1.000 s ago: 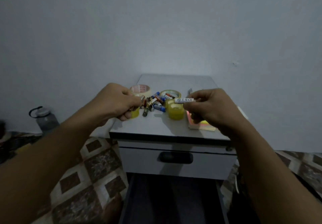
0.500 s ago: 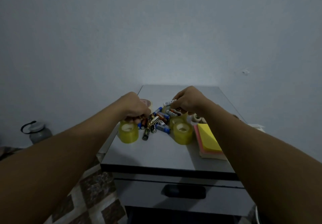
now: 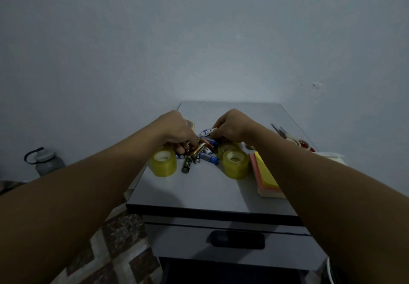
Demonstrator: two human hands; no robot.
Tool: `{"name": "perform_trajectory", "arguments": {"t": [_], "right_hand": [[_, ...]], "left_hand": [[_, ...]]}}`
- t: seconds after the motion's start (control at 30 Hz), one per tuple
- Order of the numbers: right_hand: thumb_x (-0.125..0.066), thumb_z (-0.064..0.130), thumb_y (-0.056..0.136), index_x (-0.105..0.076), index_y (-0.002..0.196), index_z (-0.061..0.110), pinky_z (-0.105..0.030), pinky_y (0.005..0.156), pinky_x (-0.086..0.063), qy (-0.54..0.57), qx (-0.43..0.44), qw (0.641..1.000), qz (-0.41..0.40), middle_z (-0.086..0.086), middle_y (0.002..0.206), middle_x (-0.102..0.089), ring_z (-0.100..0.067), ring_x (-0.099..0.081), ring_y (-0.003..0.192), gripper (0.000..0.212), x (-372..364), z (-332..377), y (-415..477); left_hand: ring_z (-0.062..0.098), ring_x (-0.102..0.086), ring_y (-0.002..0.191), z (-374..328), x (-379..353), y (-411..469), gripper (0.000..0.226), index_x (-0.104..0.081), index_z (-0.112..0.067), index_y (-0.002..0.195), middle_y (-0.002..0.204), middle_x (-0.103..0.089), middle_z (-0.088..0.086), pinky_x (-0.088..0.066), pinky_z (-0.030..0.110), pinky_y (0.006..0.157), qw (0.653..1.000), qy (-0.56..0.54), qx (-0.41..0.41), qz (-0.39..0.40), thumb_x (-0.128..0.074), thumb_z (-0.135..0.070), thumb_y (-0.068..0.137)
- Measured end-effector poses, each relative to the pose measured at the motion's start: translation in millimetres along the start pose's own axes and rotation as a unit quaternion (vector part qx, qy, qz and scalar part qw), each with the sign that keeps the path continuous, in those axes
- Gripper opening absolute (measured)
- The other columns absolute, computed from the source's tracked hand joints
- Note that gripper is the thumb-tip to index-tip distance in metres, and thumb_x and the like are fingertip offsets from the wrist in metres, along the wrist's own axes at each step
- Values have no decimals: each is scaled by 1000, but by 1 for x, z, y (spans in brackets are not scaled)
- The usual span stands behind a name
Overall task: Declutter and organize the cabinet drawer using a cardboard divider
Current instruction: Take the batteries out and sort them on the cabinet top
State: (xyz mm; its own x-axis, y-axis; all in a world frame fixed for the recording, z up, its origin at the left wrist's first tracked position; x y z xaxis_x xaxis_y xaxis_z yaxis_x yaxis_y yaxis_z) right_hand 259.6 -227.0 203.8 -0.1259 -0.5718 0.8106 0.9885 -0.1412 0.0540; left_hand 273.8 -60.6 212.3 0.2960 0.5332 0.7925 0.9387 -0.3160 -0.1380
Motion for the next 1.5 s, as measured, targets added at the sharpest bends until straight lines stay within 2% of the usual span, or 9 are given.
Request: {"name": "perform_trajectory", "arguments": {"t": [0.17,0.63,0.77,0.83,1.0,1.13,1.2,1.3,1.5], "right_hand": [[-79,24,81,-78,98,13,-23,62,-49,14,-1,1000,10,0,90,-71,-14,-64,83,20,-2,-1,0],[-73,17,84,-79,97,13,-21,55,-43,15,4,1000,12,3,81,-68,-9,-58,71,15,3,2,-6],[-69,14,85,-78,95,12,-26,57,-52,23,-1,1000,-1,-4,88,-73,-16,-62,72,14,10,3,-9],[-67,11,86,-78,96,11,-25,55,-50,40,1,999,-8,-6,89,-74,-15,-61,68,14,15,4,-13],[-66,7,84,-76,95,8,-17,40,-38,76,11,997,-29,-10,91,-75,-13,-53,58,14,35,9,-33],[-66,9,86,-76,93,10,-22,46,-39,86,16,995,-37,-8,96,-75,-16,-54,67,12,49,13,-54],[-66,8,87,-75,94,9,-18,44,-39,102,19,994,-47,-5,95,-74,-13,-54,66,12,55,16,-69],[-66,6,87,-74,98,8,-11,40,-38,121,24,990,-64,1,90,-71,-9,-54,63,13,63,19,-96],[-70,10,87,-74,96,14,-11,41,-37,167,28,981,-90,-1,78,-68,-11,-54,61,11,57,8,-162]], "left_hand": [[16,-63,47,1,0,3,20,-66,-5,82,81,-76,15,-44,24,45,1000,-2,10,10,-79,-20,82],[16,-62,46,2,2,2,21,-70,1,86,76,-74,13,-44,21,43,1000,-9,12,1,-73,-20,86],[15,-61,42,2,8,-1,24,-72,5,87,71,-71,13,-43,18,37,999,-37,4,-25,-65,-18,90],[15,-61,41,0,13,-5,23,-71,5,85,68,-70,13,-40,16,34,998,-42,-6,-36,-62,-16,91],[17,-62,49,-3,26,-22,20,-70,4,92,84,-75,17,-44,19,42,996,-61,-29,-60,-64,-15,89],[21,-64,60,-5,37,-43,18,-70,1,96,90,-74,17,-45,25,52,992,-83,-48,-78,-64,-15,90],[20,-64,63,-4,41,-56,17,-69,-1,97,91,-73,15,-45,26,54,990,-98,-60,-80,-62,-16,92],[18,-64,66,-1,43,-80,13,-69,-7,95,91,-74,11,-45,27,55,986,-122,-80,-78,-63,-19,92],[16,-67,68,12,31,-136,14,-70,-14,96,85,-74,3,-48,25,52,978,-154,-124,-67,-66,-27,92]]}}
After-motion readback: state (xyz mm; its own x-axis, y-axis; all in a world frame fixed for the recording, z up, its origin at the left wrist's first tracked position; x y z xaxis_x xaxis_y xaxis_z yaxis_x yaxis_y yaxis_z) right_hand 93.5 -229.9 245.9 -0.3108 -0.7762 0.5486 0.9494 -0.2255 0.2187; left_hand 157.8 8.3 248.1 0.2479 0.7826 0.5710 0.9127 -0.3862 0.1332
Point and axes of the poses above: each hand's wrist, its own y-axis towards the middle knuckle, its own x-axis out of the back of the hand, z = x × y, the point moved 6 cm from there along y, towards the middle knuckle
